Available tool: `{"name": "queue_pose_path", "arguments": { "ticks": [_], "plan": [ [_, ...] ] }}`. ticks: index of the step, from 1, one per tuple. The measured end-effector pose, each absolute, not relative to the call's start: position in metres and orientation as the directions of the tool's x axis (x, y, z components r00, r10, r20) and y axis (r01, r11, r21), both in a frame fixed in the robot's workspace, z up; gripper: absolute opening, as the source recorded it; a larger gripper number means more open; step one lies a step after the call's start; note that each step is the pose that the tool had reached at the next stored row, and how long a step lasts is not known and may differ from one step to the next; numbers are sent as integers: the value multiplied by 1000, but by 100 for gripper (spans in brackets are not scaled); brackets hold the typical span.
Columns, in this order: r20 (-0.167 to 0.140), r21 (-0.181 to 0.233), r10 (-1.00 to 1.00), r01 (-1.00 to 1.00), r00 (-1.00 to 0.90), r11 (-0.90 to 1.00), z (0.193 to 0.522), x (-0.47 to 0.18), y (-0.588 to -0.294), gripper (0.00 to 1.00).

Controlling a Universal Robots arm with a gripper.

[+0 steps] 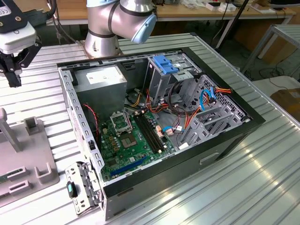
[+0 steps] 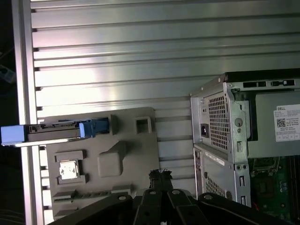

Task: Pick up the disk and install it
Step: 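Reach for the disk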

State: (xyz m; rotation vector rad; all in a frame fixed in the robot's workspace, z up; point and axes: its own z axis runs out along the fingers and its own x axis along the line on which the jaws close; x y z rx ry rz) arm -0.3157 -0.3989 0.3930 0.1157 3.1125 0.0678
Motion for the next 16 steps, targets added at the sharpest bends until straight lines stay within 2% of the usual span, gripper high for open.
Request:
{"name": "queue_pose_path", "arguments": {
  "ticks": [16],
  "plan": [
    [-24,44,75,73,-997,996,393,-348,-399,11]
  ]
}}
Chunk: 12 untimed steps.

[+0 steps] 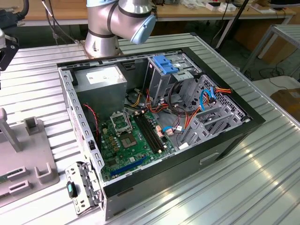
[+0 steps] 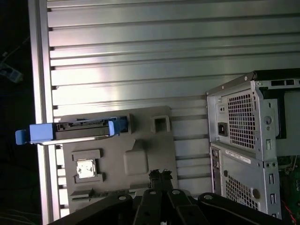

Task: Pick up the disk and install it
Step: 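Reach for the disk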

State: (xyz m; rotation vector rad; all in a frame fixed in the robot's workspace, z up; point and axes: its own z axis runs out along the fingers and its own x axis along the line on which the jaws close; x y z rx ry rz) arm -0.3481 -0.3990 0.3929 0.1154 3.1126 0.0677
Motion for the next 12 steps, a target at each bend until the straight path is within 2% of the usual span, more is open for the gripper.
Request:
{"name": "queue_pose_path", "arguments": {
  "ticks": [12],
  "plan": [
    [-24,46,75,74,-997,996,393,-351,-400,11]
  ]
}}
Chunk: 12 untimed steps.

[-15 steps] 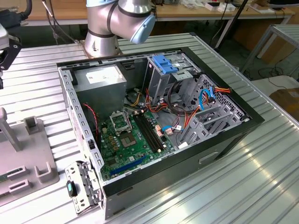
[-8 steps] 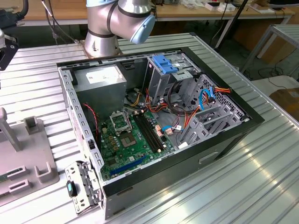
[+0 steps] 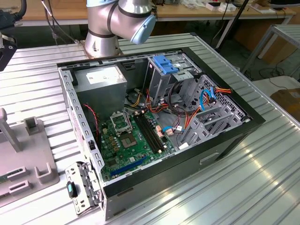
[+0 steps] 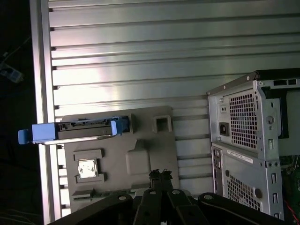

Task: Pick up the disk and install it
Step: 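Reach for the disk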

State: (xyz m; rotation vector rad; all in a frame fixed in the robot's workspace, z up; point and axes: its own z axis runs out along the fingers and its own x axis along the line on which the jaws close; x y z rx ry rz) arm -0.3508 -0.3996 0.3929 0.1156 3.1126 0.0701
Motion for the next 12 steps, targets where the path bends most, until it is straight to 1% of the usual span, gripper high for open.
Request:
{"name": "queue_pose_path", "arguments": {
  "ticks": [12],
  "plan": [
    [-24,47,75,73,-997,996,393,-352,-401,11]
  ]
}}
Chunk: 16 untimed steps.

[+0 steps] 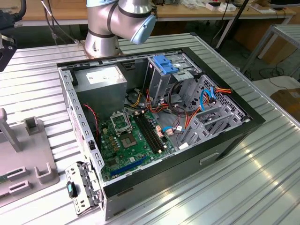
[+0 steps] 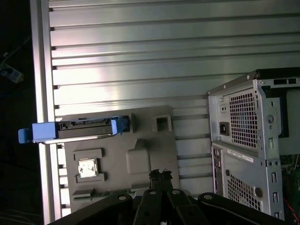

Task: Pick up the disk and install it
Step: 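Reach for the disk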

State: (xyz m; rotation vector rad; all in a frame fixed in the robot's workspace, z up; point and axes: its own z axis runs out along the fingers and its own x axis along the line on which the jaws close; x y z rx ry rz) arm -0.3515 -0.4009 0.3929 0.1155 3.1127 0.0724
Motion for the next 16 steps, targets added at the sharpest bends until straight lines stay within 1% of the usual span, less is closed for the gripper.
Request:
{"name": "queue_pose_path", "arguments": {
  "ticks": [16],
  "plan": [
    [-24,47,75,74,-997,996,393,-390,-401,11]
  ]
}}
